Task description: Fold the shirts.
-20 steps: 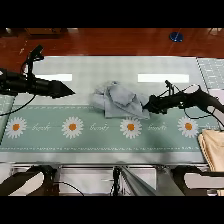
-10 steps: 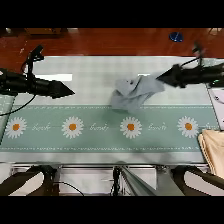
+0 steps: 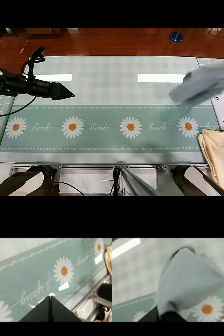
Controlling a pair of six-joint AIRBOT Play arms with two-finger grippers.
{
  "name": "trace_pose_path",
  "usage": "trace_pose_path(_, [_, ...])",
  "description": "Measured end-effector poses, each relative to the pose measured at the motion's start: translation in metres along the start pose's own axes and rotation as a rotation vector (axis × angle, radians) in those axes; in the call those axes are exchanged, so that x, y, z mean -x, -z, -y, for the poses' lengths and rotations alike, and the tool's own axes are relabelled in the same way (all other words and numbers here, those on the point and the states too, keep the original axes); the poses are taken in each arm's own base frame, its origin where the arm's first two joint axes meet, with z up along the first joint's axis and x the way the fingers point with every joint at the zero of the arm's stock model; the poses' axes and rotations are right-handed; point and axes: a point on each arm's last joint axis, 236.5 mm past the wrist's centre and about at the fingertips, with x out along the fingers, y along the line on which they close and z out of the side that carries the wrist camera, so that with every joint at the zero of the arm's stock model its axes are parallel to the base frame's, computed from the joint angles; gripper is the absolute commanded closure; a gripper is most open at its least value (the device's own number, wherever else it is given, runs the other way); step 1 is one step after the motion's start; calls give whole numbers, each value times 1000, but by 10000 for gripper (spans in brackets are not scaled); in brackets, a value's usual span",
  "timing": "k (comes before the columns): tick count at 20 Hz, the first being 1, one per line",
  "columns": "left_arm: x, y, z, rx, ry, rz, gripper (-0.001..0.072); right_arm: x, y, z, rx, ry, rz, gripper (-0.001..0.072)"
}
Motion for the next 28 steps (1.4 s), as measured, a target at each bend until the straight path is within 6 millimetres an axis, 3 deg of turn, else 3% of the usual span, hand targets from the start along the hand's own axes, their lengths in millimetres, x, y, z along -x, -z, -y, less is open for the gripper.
trace_pose_path(4, [0, 7, 4, -14, 15, -29, 687, 43, 28, 102, -219, 306, -34, 693])
trace_pose_path(7, [0, 8, 4, -32, 19, -34, 686, 69, 57, 154, -393, 443, -57, 693])
trace_pose_path(10, [0, 9, 5, -46, 22, -39, 686, 80, 93, 187, -539, 515, -105, 693])
trace_pose_path(15, [1, 10, 5, -53, 24, -42, 686, 95, 177, 231, -737, 717, -278, 692])
trace_pose_path(19, [1, 13, 6, -49, 30, -54, 687, 101, 237, 258, -803, 877, -446, 692])
trace_pose_path(22, [3, 12, 4, -37, 27, -48, 687, 103, 270, 279, -790, 985, -545, 687])
trace_pose_path(23, [4, 11, 2, -31, 24, -43, 687, 103, 277, 286, -777, 1015, -564, 613])
trace_pose_path(25, [9, 9, -4, -15, 15, -27, 687, 102, 289, 297, -754, 1051, -596, 258])
trace_pose_path(28, [17, 5, -14, 18, 1, -1, 687, 100, 298, 316, -681, 1073, -617, 229])
